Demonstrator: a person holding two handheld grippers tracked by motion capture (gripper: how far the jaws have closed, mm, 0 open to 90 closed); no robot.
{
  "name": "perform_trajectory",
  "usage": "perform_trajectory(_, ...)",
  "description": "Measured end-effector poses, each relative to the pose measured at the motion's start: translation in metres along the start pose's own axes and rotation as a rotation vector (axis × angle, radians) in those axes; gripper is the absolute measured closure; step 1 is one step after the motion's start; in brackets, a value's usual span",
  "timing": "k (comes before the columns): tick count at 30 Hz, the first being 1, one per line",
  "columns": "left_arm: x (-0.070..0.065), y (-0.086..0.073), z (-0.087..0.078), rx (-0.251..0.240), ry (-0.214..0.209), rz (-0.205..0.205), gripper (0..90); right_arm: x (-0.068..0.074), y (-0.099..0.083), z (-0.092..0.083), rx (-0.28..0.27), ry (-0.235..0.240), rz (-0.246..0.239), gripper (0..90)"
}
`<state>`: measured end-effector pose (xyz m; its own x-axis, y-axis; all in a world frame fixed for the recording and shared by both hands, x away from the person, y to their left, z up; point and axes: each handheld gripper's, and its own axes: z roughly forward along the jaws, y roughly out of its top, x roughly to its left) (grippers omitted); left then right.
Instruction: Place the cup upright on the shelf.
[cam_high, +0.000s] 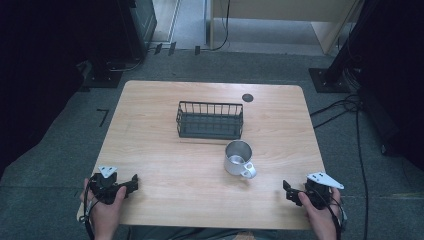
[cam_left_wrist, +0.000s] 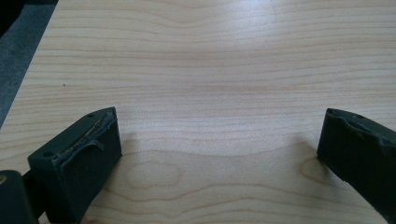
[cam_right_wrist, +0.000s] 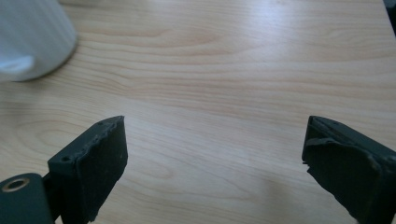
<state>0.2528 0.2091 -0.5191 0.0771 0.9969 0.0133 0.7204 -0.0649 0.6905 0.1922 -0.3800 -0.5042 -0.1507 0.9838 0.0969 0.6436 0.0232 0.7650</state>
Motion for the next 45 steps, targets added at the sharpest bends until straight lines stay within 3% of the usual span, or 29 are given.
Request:
perform_trajectory(14,0.0,0.0,0.0,0.0,0.0,0.0,0.0,0.033,0.017,-0.003,-0.037,0.103,-0.047,6.5)
perform_trajectory(16,0.0,0.0,0.0,0.0,0.0,0.0,0.0,0.041,0.022,-0.002,-0.045,0.15,-0.049,6.5)
perform_trajectory(17,0.0,0.0,0.0,0.0,0.0,0.0,0.0,0.041,0.022,-0.002,-0.045,0.15,-0.049,6.5)
perform_trajectory(29,0.0,0.0,0.0,0.0,0.0,0.0,0.0,0.082,0.037,0.005,-0.039,0.254,-0.112,6.4)
perform_trajectory(39,0.0,0.0,0.0,0.0,0.0,0.0,0.0,0.108,0.044,0.018,0.0,0.276,-0.145,7.2)
perform_trajectory(40,0.0,0.0,0.0,0.0,0.0,0.0,0.0,0.113,0.045,0.02,0.001,0.262,-0.154,13.6)
perform_trajectory(43,0.0,0.0,0.0,0.0,0.0,0.0,0.0,0.115,0.045,0.022,-0.004,0.248,-0.15,17.4)
perform_trajectory(45,0.0,0.0,0.0,0.0,0.0,0.0,0.0,0.116,0.046,0.023,-0.007,0.243,-0.147,24.6)
